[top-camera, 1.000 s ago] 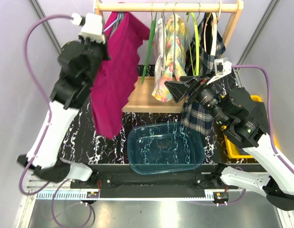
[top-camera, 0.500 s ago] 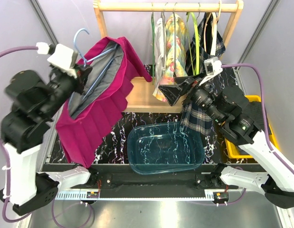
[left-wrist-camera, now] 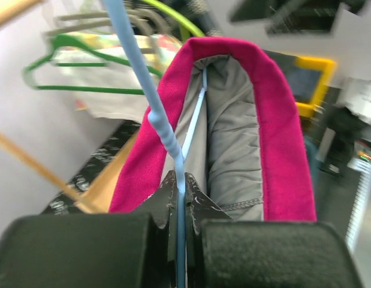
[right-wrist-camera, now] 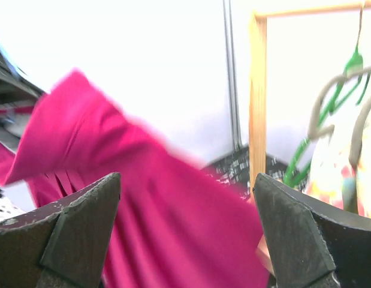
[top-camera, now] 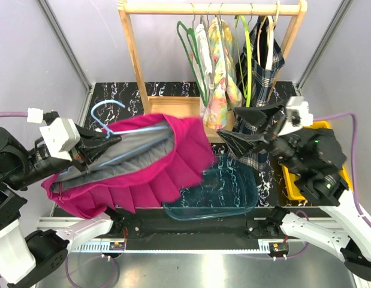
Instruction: Remove the skirt from the hanger
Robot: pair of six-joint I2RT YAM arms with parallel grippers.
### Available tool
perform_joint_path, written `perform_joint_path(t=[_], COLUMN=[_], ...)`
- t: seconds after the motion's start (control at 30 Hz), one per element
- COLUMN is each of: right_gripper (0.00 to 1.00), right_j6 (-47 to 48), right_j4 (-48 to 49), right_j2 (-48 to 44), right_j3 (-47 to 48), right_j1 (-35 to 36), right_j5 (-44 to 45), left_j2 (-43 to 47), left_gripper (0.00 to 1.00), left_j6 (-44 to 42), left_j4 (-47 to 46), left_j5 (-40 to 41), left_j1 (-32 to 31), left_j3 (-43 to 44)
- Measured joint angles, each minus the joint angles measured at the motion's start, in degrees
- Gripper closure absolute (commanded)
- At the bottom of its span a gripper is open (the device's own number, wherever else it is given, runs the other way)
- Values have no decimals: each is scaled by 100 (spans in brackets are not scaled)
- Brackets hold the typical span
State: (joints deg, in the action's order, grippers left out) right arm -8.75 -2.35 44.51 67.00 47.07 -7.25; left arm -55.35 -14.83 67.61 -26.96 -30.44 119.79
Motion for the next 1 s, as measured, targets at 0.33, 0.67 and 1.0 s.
perform_joint_path(t=[0.33, 0.67, 1.0], right_gripper=[0, 37, 100], right_j6=[-50, -304, -533], right_j4=[-96, -160, -11], right_j2=[20, 118, 422], right_j3=[24, -138, -184], right_j1=[-2, -7, -26], right_j5=[-990, -2214, -2841], left_j2=[-334, -564, -634], left_gripper=[100, 99, 98], left_j6=[-26, -83, -37], left_j4=[354, 348, 343], left_j5=[-911, -1082, -1036], left_j1=[-2, -4, -4], left_j3=[581, 1005, 994])
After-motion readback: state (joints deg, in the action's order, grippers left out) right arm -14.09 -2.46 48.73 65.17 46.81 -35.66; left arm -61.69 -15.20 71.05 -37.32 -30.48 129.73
